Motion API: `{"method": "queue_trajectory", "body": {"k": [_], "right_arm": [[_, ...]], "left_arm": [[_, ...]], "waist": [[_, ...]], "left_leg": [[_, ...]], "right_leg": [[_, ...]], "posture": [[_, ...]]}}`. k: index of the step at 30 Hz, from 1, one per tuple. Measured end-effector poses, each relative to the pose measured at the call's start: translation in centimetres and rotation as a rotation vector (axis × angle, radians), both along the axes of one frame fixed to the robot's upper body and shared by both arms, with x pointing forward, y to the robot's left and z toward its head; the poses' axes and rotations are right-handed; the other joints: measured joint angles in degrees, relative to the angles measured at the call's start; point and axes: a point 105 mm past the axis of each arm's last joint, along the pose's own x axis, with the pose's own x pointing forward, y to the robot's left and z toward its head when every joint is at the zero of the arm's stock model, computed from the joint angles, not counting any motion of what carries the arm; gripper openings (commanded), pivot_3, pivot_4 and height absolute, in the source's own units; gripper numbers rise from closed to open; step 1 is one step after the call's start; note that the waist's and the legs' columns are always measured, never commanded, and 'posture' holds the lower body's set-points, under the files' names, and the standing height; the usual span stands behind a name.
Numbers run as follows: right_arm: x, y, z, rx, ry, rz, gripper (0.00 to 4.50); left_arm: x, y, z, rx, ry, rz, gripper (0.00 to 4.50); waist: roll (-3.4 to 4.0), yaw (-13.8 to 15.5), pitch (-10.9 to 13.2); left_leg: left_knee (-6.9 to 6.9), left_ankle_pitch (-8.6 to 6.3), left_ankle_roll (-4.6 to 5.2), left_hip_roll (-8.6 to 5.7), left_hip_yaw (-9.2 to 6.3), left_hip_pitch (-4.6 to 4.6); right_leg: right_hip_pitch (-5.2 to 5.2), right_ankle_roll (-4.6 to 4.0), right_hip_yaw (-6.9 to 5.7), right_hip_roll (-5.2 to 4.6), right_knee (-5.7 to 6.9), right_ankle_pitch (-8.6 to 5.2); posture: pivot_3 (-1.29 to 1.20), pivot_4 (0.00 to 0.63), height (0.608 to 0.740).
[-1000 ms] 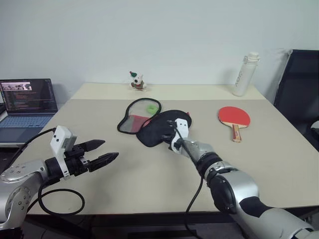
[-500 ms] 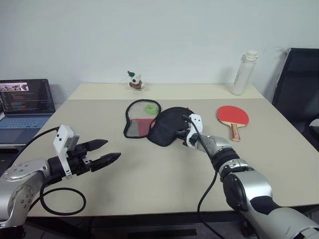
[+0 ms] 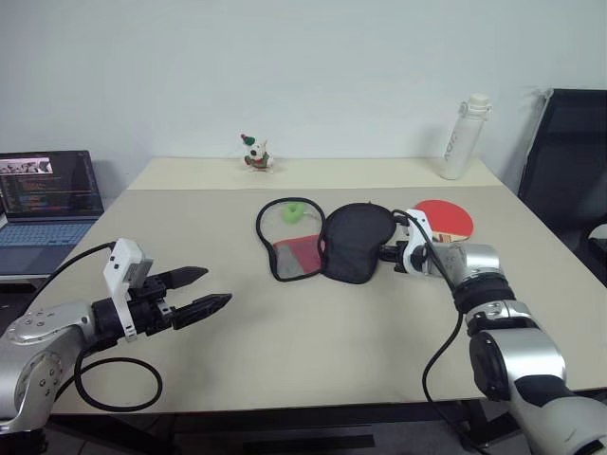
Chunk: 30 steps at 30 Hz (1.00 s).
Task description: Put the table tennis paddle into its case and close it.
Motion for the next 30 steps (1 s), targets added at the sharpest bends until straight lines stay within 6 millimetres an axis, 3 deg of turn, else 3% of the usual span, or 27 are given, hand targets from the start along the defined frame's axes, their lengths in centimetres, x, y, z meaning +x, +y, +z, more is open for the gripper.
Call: {"method": "queue_trajectory", "body": {"k": [7,12,14,17,26,30], "right_arm": [[0.0,-1.2,-1.0,-0.048,0.020,-0.003,0.02],[0.2,-1.0,-0.3,-0.043,0.003,0.011,0.02],[0.3,-1.0,0.0,-0.043,-0.007,0.010,0.40],[0.4,-1.5,0.1,-0.061,-0.020,0.000,1.33],[0.3,-6.7,3.3,-0.186,-0.158,-0.020,4.44],[0.6,-7.9,3.5,-0.192,-0.186,-0.086,4.48]], "left_arm": [[0.2,-0.7,0.1,0.005,0.002,-0.038,4.50],[0.4,-0.9,-0.1,0.006,0.010,-0.043,4.50],[0.4,-0.9,-0.2,0.006,0.011,-0.044,4.50],[0.4,-0.9,-0.1,0.006,0.010,-0.044,4.50],[0.5,-1.1,0.0,0.005,0.003,-0.047,4.50],[1.0,-1.7,0.4,0.007,-0.014,-0.070,4.50]], "waist": [[0.00,-0.1,0.0],[-0.01,-0.1,0.0],[-0.01,-0.1,0.0],[-0.01,0.0,0.0],[-0.01,0.0,0.0],[-0.01,-0.1,0.0]], "left_leg": [[-0.02,0.01,-0.02,0.02,0.17,0.00],[-0.02,0.01,-0.02,0.02,0.18,0.00],[-0.02,0.01,-0.02,0.03,0.18,0.00],[-0.01,0.01,-0.02,0.02,0.18,0.00],[-0.01,0.02,-0.04,0.02,0.19,0.01],[0.01,0.10,-0.16,0.01,0.19,0.01]], "right_leg": [[-0.08,0.00,0.15,0.08,-0.02,0.00],[-0.08,0.00,0.17,0.08,-0.02,0.00],[-0.08,0.00,0.17,0.08,-0.02,0.00],[-0.08,0.00,0.17,0.08,-0.02,0.00],[-0.08,0.00,0.17,0.08,-0.02,0.00],[-0.07,0.00,0.18,0.11,0.00,0.00]], "posture": [[0.00,0.150,0.740],[0.00,0.150,0.740],[0.00,0.150,0.740],[0.00,0.150,0.740],[0.00,0.150,0.740],[0.00,0.150,0.740]]}}
